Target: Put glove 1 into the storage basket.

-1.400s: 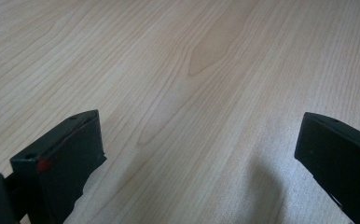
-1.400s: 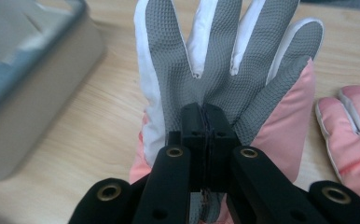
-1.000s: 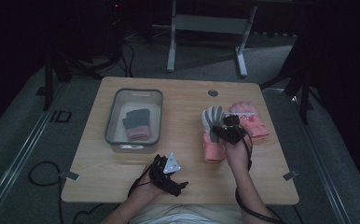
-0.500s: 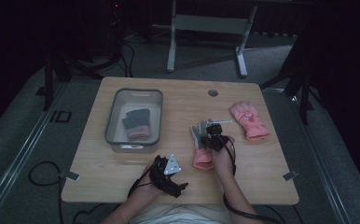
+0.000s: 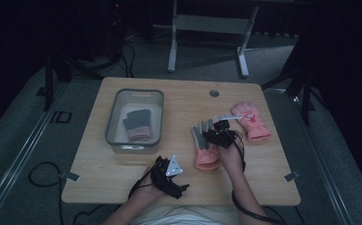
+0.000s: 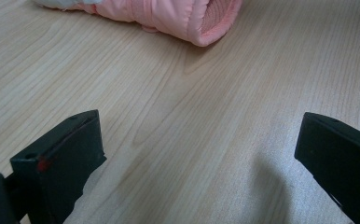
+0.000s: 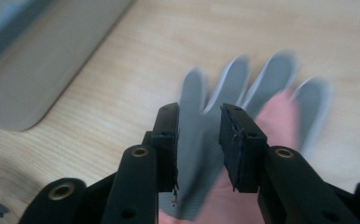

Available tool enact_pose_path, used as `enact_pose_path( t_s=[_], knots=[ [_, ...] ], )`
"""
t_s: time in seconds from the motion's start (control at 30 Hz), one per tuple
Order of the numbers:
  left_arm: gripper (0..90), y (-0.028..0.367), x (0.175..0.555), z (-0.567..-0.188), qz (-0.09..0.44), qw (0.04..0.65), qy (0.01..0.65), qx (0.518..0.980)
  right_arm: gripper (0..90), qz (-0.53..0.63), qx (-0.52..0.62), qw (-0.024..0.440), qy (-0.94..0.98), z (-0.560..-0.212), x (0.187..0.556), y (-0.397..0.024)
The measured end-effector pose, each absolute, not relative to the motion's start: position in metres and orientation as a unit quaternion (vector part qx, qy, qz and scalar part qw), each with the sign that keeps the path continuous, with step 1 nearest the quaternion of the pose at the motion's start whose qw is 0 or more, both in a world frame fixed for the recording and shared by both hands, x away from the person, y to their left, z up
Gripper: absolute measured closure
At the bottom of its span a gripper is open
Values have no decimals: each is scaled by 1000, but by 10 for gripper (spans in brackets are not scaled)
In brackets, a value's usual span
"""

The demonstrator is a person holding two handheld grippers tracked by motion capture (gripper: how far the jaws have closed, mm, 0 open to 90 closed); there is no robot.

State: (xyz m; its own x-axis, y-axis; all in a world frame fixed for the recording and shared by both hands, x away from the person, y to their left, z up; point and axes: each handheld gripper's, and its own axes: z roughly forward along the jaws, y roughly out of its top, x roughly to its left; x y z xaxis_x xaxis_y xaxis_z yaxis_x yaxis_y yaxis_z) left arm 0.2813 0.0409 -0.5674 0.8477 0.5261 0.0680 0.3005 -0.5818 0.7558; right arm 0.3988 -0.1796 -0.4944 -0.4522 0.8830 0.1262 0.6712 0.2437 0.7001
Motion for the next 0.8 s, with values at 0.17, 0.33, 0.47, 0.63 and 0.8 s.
enact_pose_path(
  t_s=[0.17,0.33,0.47,0.63,0.8],
  knots=[
    [9,41,281,-568,142,391,236,878,656,369,480,174,777,-475,402,-208],
    [9,42,283,-569,134,392,237,878,648,369,475,209,771,-464,412,-250],
    [9,42,283,-569,135,393,236,879,647,359,473,234,770,-459,424,-283],
    [9,42,284,-569,135,394,237,878,648,339,490,241,766,-456,446,-316],
    [9,42,283,-569,134,393,236,878,623,330,512,247,753,-455,471,-343]
  ],
)
